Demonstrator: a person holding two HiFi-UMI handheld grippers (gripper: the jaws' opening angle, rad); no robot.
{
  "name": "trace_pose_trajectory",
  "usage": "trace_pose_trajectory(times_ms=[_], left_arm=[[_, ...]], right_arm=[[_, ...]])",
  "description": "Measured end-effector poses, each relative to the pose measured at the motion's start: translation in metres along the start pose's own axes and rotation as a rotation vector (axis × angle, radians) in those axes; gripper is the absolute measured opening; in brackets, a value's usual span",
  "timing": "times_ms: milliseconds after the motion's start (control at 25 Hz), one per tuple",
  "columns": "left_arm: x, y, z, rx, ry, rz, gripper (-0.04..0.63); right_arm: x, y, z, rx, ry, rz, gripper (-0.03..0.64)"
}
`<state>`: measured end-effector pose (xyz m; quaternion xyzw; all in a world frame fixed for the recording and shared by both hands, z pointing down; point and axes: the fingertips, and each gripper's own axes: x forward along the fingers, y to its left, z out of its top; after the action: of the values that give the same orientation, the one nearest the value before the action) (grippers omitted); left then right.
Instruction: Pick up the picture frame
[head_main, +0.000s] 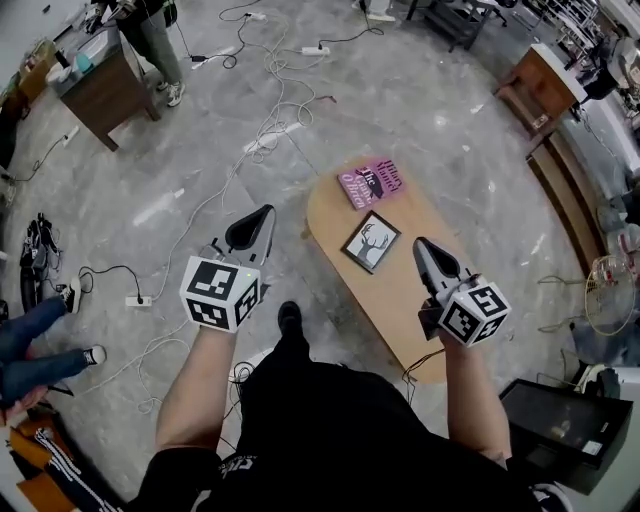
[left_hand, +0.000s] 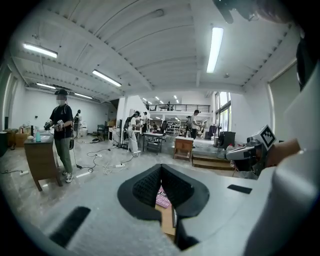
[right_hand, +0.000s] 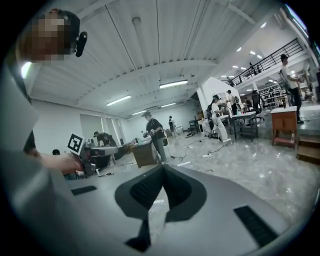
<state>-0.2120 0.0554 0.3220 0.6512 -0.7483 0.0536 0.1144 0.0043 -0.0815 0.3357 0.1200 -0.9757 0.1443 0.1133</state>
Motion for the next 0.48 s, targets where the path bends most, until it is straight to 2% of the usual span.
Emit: trace_pose_trajectory(times_ms=[240, 480], left_arm=[[0.046, 0.05, -0.008, -0.028, 0.039, -0.075, 0.008], [0.095, 0.05, -0.007, -0.028, 0.058, -0.167, 0.008]], right_arm=[[0.067, 0.002, 0.014, 0.012, 0.009, -0.048, 0.006], [0.079, -0.019, 0.023, 0.038, -0.011, -0.114, 0.006]])
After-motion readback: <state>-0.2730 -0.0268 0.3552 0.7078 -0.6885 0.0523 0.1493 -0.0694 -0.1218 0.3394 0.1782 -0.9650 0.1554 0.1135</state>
